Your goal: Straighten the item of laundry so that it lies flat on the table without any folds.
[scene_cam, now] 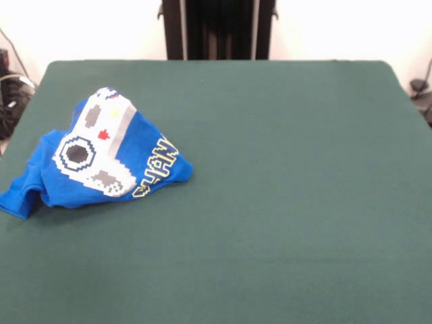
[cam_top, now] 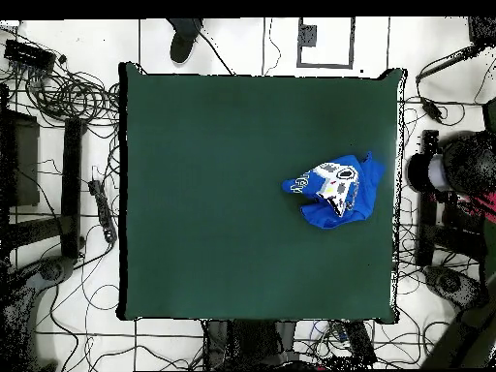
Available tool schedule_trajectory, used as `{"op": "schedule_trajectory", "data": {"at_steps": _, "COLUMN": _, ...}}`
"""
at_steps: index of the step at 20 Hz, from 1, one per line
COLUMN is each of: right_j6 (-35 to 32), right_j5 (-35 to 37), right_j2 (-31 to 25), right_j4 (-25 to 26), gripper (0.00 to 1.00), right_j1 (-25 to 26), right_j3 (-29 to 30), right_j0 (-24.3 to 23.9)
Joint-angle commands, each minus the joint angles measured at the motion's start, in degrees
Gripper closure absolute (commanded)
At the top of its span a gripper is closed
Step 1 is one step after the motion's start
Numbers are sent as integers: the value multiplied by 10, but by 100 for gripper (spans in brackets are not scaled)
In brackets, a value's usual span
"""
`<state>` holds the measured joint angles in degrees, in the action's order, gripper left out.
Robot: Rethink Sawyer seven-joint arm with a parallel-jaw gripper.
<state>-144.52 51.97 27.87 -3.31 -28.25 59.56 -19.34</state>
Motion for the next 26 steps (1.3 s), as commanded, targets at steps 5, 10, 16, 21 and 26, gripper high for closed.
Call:
{"op": "schedule_trajectory", "data": {"at_steps": 5, "right_j6": -180, "right_j5": 122, "right_j2": -16, "right_j4": -54, "gripper": 100, "right_j1": 20, "right_j3": 47, "right_j0": 97}}
{"op": "schedule_trajectory", "data": {"at_steps": 10, "right_j6": -230, "right_j5": 120, "right_j2": -4, "right_j4": -82, "gripper": 100, "right_j1": 35, "right_j3": 46, "right_j0": 124}}
{"op": "schedule_trajectory", "data": {"at_steps": 16, "right_j6": -218, "right_j5": 15, "right_j2": -31, "right_j4": -111, "gripper": 100, "right_j1": 71, "right_j3": 72, "right_j0": 114}}
{"op": "schedule_trajectory", "data": {"at_steps": 21, "right_j6": -176, "right_j5": -75, "right_j2": -59, "right_j4": -120, "gripper": 100, "right_j1": 98, "right_j3": 93, "right_j0": 97}}
{"op": "schedule_trajectory", "data": {"at_steps": 26, "right_j6": -164, "right_j5": -106, "right_j2": -69, "right_j4": -138, "gripper": 100, "right_j1": 121, "right_j3": 95, "right_j0": 91}}
